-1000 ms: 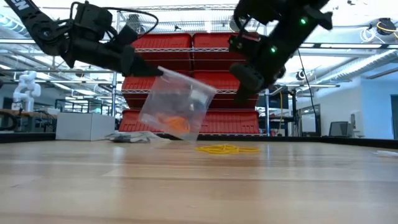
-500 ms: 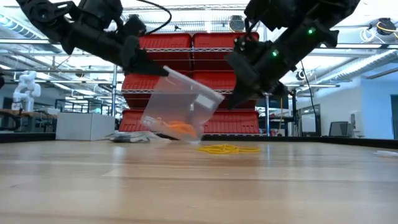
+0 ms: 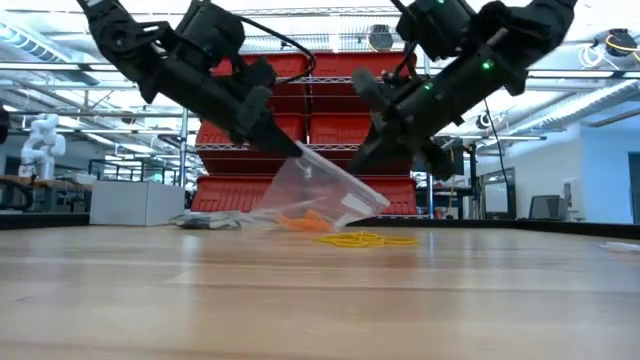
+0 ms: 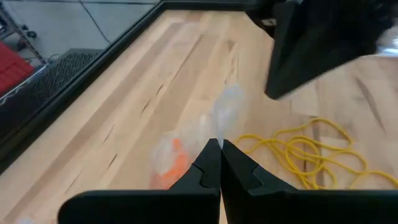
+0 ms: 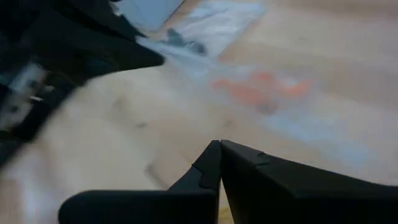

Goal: Sort rubber bands
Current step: Close the top right transparent zip bag

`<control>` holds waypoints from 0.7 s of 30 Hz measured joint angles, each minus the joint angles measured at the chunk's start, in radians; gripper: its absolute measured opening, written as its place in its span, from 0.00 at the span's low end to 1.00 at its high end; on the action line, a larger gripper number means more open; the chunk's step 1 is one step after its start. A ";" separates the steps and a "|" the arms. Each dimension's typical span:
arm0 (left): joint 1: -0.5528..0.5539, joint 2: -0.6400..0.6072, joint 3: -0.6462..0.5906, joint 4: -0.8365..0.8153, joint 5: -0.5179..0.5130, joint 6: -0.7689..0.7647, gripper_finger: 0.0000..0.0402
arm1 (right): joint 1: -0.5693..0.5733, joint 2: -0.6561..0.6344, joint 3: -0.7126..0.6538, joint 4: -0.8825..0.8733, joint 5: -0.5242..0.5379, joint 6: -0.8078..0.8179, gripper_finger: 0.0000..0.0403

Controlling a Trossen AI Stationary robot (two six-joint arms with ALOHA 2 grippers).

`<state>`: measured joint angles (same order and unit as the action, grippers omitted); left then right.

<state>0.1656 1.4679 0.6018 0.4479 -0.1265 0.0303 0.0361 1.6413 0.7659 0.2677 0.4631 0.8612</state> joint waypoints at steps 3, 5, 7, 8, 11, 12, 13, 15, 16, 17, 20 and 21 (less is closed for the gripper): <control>-0.023 0.040 0.014 0.040 -0.022 -0.001 0.00 | 0.002 0.000 -0.055 0.118 -0.070 0.097 0.00; -0.042 0.056 0.015 0.073 -0.038 -0.013 0.00 | 0.007 0.000 -0.100 0.219 -0.113 0.181 0.00; -0.062 0.067 0.015 0.085 -0.081 -0.025 0.00 | 0.017 0.000 -0.152 0.311 -0.146 0.256 0.00; -0.072 0.071 0.015 0.087 -0.105 -0.025 0.00 | 0.024 0.000 -0.177 0.348 -0.150 0.295 0.00; -0.101 0.075 0.015 0.095 -0.165 -0.025 0.00 | 0.032 0.000 -0.242 0.444 -0.130 0.410 0.00; -0.112 0.075 0.015 0.104 -0.192 -0.025 0.00 | 0.031 0.000 -0.260 0.473 -0.117 0.445 0.00; -0.123 0.075 0.015 0.113 -0.229 -0.025 0.00 | 0.031 0.000 -0.275 0.497 -0.101 0.471 0.00; -0.148 0.075 0.015 0.131 -0.291 -0.022 0.00 | 0.030 0.000 -0.294 0.546 -0.082 0.525 0.00; -0.160 0.075 0.015 0.137 -0.315 -0.022 0.00 | 0.030 0.000 -0.301 0.571 -0.075 0.563 0.00; -0.171 0.075 0.015 0.144 -0.332 -0.021 0.00 | 0.030 0.000 -0.306 0.592 -0.074 0.602 0.00; -0.202 0.075 0.015 0.154 -0.372 -0.020 0.00 | 0.024 0.000 -0.311 0.601 -0.077 0.698 0.00; -0.212 0.079 0.015 0.159 -0.389 -0.020 0.00 | 0.019 0.000 -0.311 0.604 -0.078 0.726 0.00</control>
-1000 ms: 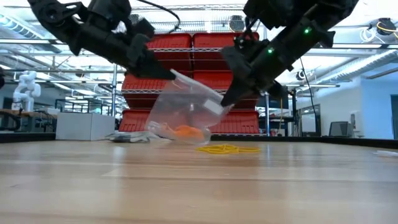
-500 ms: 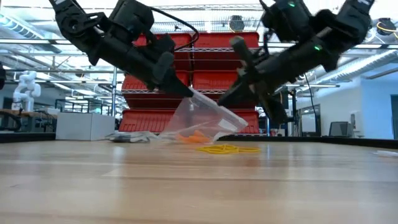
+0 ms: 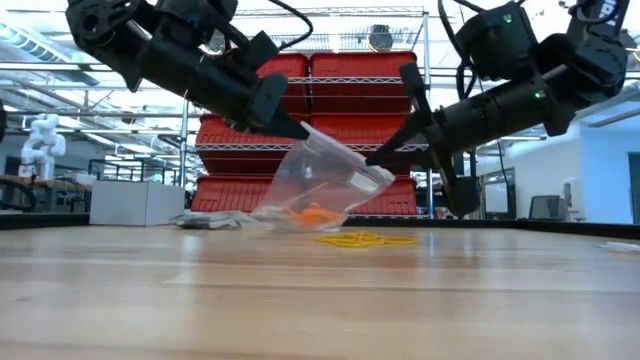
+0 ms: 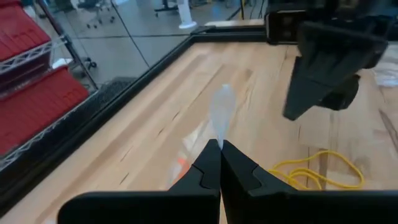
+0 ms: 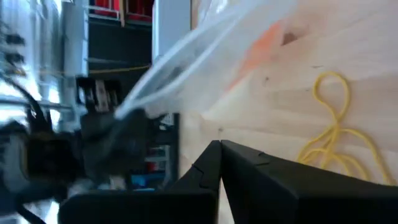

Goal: Sort rubber bands
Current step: Close the top right transparent zip bag

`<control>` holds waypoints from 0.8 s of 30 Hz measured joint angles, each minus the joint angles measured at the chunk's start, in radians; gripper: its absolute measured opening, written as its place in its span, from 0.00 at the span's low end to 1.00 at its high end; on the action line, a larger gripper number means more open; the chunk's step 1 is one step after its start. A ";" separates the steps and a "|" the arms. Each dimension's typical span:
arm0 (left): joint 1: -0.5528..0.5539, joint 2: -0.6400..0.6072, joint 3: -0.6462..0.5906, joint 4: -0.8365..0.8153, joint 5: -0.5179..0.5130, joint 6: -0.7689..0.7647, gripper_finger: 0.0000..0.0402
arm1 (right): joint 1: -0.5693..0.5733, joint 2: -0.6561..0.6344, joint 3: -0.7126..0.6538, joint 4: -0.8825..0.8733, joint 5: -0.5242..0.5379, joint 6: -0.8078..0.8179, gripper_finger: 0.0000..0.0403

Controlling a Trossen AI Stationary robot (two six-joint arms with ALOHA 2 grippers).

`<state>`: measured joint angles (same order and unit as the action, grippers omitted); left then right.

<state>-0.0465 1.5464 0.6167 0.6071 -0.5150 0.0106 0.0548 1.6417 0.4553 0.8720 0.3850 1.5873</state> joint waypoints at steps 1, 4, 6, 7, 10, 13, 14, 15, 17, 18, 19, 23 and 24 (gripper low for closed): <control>-0.009 0.008 0.000 0.016 -0.018 0.006 0.00 | -0.006 0.000 0.000 0.008 -0.007 0.024 0.01; -0.032 0.050 0.000 0.068 -0.049 0.043 0.00 | -0.032 0.000 0.000 0.056 -0.042 0.057 0.05; -0.046 0.090 0.000 0.117 -0.061 0.061 0.00 | -0.046 0.000 0.000 0.103 -0.051 0.058 0.08; -0.053 0.110 0.000 0.144 -0.072 0.076 0.00 | -0.050 0.000 0.000 0.120 -0.051 0.058 0.10; -0.073 0.155 0.008 0.177 -0.134 0.117 0.00 | -0.057 0.000 0.000 0.149 -0.052 0.068 0.17; -0.088 0.182 0.034 0.176 -0.173 0.138 0.00 | -0.056 0.000 0.000 0.145 -0.066 0.108 0.24; -0.093 0.189 0.048 0.173 -0.175 0.148 0.00 | -0.056 0.000 0.000 0.142 -0.077 0.121 0.26; -0.097 0.195 0.059 0.173 -0.176 0.156 0.00 | -0.055 0.000 0.000 0.141 -0.081 0.136 0.29; -0.105 0.206 0.071 0.171 -0.180 0.163 0.00 | -0.046 0.000 0.000 0.138 -0.088 0.166 0.33; -0.107 0.211 0.076 0.168 -0.181 0.164 0.00 | -0.040 0.000 0.000 0.133 -0.089 0.182 0.35; -0.110 0.214 0.079 0.169 -0.181 0.164 0.00 | -0.035 0.000 0.000 0.125 -0.088 0.196 0.37; -0.123 0.215 0.081 0.169 -0.186 0.179 0.00 | -0.026 0.000 0.001 0.062 -0.081 0.246 0.42; -0.127 0.215 0.081 0.169 -0.194 0.180 0.00 | -0.025 0.001 0.001 0.049 -0.078 0.258 0.42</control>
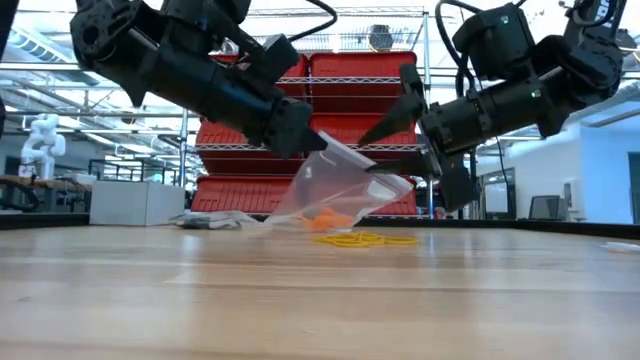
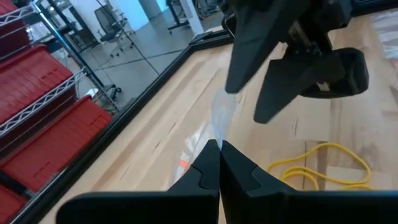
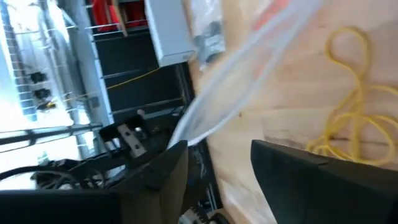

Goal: Sort rubber bands
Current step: Close the top right transparent zip bag

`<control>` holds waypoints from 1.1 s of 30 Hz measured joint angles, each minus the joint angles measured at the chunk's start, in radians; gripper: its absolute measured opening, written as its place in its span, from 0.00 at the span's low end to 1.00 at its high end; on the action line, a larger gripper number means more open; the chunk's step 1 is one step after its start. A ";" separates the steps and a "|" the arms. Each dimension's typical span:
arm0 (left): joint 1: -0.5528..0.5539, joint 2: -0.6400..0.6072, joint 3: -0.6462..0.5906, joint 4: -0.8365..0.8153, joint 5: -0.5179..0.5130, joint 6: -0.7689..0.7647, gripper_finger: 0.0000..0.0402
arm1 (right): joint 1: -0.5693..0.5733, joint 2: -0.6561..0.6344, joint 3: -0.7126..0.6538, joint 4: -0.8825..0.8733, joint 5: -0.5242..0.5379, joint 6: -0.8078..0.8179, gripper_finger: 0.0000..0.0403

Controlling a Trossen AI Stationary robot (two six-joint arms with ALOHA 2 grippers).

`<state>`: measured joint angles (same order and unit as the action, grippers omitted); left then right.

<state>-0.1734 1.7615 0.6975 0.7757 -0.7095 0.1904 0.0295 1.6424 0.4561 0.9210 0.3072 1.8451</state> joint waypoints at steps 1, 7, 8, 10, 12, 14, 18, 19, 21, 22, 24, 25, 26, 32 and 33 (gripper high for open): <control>-0.003 0.000 0.001 0.000 -0.003 0.000 0.00 | 0.001 0.000 0.000 -0.012 0.000 0.012 0.42; -0.022 0.000 0.017 -0.005 -0.006 0.001 0.00 | -0.010 0.000 0.001 -0.018 0.004 0.032 0.43; -0.024 0.000 0.017 -0.004 -0.006 0.001 0.00 | -0.011 0.000 0.001 -0.019 0.006 0.033 0.43; -0.028 0.000 0.017 -0.003 -0.006 0.001 0.00 | -0.016 0.000 0.001 -0.012 0.008 0.031 0.43; -0.031 0.005 0.017 -0.004 -0.006 0.001 0.00 | -0.017 0.000 0.001 0.014 0.005 0.008 0.43; -0.031 0.007 0.017 -0.008 -0.006 0.000 0.00 | -0.015 0.000 0.001 0.037 0.005 -0.008 0.43; -0.032 0.006 0.017 -0.006 -0.006 -0.001 0.00 | -0.015 0.000 0.001 0.038 0.005 -0.006 0.43; -0.032 0.006 0.017 -0.006 -0.006 -0.001 0.00 | -0.015 0.000 0.001 0.030 0.005 -0.003 0.43; -0.034 0.006 0.017 0.001 -0.005 -0.001 0.00 | -0.019 0.000 0.001 0.009 0.004 0.004 0.43; -0.035 0.006 0.017 0.002 -0.005 -0.001 0.00 | -0.023 0.000 0.001 0.007 0.004 0.006 0.43; -0.038 0.006 0.017 0.002 -0.005 -0.001 0.00 | -0.034 0.000 0.001 0.011 0.005 0.005 0.43; -0.037 0.006 0.017 0.002 -0.005 -0.001 0.00 | -0.040 0.000 0.001 0.010 0.005 0.001 0.43; -0.039 0.006 0.017 0.003 -0.005 -0.001 0.00 | -0.046 0.000 0.001 0.010 0.005 -0.002 0.43; -0.039 0.006 0.017 0.002 -0.002 -0.002 0.00 | -0.068 0.000 0.001 0.010 0.001 -0.089 0.36; -0.039 0.006 0.017 0.002 -0.001 -0.003 0.00 | -0.069 0.000 0.001 0.010 0.001 -0.107 0.33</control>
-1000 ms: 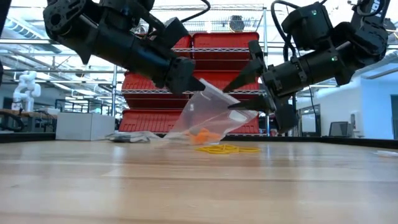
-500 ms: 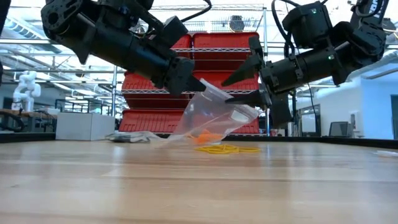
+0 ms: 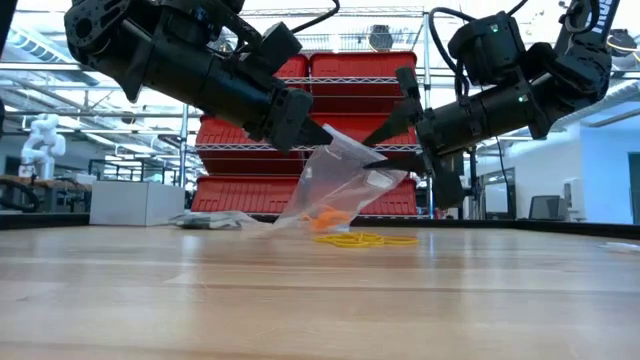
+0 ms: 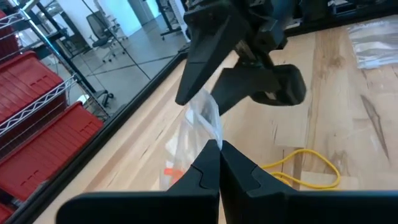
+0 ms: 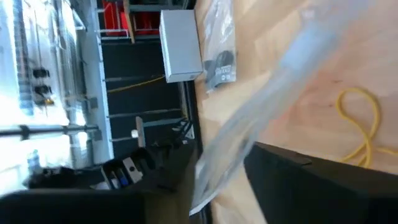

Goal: Sort rubber bands
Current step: Close the top right transparent zip bag

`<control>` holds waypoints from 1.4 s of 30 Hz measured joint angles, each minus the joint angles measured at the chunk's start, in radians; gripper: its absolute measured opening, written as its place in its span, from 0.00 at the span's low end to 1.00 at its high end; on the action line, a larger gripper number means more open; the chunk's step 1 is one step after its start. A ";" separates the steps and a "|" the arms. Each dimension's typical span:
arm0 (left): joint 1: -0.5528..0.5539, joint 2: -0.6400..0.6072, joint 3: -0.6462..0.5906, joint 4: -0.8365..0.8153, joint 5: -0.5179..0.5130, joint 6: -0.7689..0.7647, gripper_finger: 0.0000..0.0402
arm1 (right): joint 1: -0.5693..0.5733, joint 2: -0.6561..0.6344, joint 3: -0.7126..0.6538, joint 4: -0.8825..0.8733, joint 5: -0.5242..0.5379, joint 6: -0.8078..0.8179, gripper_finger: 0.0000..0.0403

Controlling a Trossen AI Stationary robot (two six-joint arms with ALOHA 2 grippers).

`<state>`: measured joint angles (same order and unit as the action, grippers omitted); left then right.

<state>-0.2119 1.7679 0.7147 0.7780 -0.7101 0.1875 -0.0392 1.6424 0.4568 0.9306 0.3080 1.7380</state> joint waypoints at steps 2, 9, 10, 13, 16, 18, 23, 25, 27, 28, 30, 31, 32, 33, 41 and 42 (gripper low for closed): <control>0.000 0.000 0.000 0.000 0.015 -0.014 0.00 | -0.005 0.000 0.000 0.001 -0.001 -0.053 0.25; 0.015 0.000 0.000 -0.002 0.118 -0.040 0.01 | -0.029 0.000 0.000 0.001 -0.014 -0.277 0.02; 0.019 0.000 0.000 -0.002 0.138 -0.051 0.01 | -0.034 0.000 0.000 0.001 -0.026 -0.297 0.01; 0.035 0.000 0.000 -0.002 0.206 -0.049 0.06 | -0.046 0.000 0.000 0.001 -0.044 -0.366 0.00; 0.053 0.000 0.000 -0.002 0.312 -0.043 0.13 | -0.061 0.000 0.000 0.008 -0.065 -0.438 0.00; 0.068 0.000 0.000 -0.002 0.368 -0.044 0.18 | -0.071 0.000 0.000 0.020 -0.078 -0.480 0.00; 0.096 -0.006 0.000 -0.004 0.402 -0.050 0.32 | -0.101 0.000 0.000 0.058 -0.139 -0.560 0.00; 0.104 -0.022 0.001 -0.004 0.403 -0.050 0.37 | -0.116 0.000 0.000 0.072 -0.173 -0.582 0.00; 0.108 -0.048 0.001 -0.007 0.403 -0.050 0.42 | -0.131 0.000 -0.001 0.087 -0.207 -0.603 0.00; 0.110 -0.064 0.001 -0.008 0.402 -0.046 0.43 | -0.137 0.000 -0.001 0.097 -0.226 -0.610 0.00; 0.113 -0.106 0.001 -0.030 0.403 -0.035 0.46 | -0.147 0.000 0.000 0.112 -0.255 -0.625 0.00; 0.113 -0.128 0.001 -0.045 0.404 -0.025 0.47 | -0.153 0.000 0.000 0.115 -0.266 -0.630 0.00; 0.113 -0.152 0.001 -0.061 0.404 -0.024 0.48 | -0.157 0.000 0.000 0.119 -0.278 -0.635 0.00; 0.113 -0.177 0.001 -0.086 0.404 -0.023 0.48 | -0.161 0.000 0.000 0.122 -0.292 -0.641 0.00; 0.150 -0.361 0.001 -0.339 0.349 0.063 0.48 | -0.186 0.000 0.031 0.144 -0.558 -0.731 0.00; 0.164 -0.378 0.001 -0.362 0.350 0.064 0.48 | -0.185 0.000 0.041 0.143 -0.595 -0.747 0.00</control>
<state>-0.0475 1.3899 0.7158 0.4164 -0.3601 0.2512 -0.2242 1.6421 0.4979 1.0741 -0.2869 0.9911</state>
